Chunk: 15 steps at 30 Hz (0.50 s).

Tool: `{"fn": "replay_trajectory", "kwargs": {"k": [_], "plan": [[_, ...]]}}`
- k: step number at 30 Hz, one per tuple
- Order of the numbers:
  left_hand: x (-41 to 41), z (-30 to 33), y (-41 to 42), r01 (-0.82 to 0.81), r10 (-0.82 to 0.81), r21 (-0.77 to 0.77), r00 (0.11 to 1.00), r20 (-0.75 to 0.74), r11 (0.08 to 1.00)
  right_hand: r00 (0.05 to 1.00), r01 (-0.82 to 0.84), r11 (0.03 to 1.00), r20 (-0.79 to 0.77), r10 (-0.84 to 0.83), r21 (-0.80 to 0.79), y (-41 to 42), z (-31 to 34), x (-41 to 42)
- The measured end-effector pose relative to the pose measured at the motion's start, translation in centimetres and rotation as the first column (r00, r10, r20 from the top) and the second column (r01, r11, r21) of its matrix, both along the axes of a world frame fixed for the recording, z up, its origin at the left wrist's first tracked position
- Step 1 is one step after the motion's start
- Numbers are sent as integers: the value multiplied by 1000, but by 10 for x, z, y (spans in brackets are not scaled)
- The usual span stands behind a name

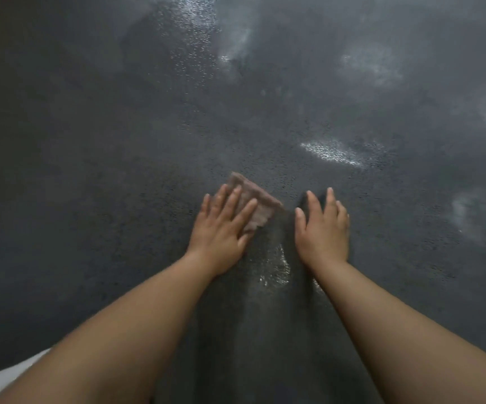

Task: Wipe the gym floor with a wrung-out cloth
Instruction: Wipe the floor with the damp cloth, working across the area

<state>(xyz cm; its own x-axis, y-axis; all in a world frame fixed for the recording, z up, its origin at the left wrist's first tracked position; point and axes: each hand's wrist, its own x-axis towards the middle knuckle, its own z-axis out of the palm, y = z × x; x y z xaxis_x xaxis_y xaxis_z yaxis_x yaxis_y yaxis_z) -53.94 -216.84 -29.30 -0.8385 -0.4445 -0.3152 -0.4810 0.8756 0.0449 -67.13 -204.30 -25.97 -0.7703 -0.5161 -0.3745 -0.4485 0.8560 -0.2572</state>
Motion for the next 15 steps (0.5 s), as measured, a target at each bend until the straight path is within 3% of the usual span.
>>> {"fn": "replay_trajectory", "kwargs": {"k": [2, 5, 8, 9, 11, 13, 15], "plan": [[16, 3, -39, -264, 266, -40, 961, 74, 964, 996, -87, 996, 19, 86, 10, -19, 1, 4], [33, 6, -64, -623, 624, -16, 781, 29, 782, 981, -191, 981, 23, 191, 24, -43, 2, 1], [20, 6, -56, -749, 748, 7, 662, -44, 663, 987, -163, 986, 9, 163, 28, -62, 2, -15], [11, 6, -51, -737, 736, 11, 675, -53, 676, 991, -131, 991, -1, 131, 30, -67, 1, -22], [-12, 6, -41, -592, 591, 8, 806, -31, 806, 998, -51, 998, -31, 51, 22, -72, 0, -38], [-44, 6, -34, -307, 307, 10, 951, -22, 952, 997, 23, 1000, -69, -22, 4, -73, -2, -53], [-83, 5, -33, -35, 35, 17, 999, -24, 999, 992, 71, 997, -105, -71, -4, -73, -6, -63]]}}
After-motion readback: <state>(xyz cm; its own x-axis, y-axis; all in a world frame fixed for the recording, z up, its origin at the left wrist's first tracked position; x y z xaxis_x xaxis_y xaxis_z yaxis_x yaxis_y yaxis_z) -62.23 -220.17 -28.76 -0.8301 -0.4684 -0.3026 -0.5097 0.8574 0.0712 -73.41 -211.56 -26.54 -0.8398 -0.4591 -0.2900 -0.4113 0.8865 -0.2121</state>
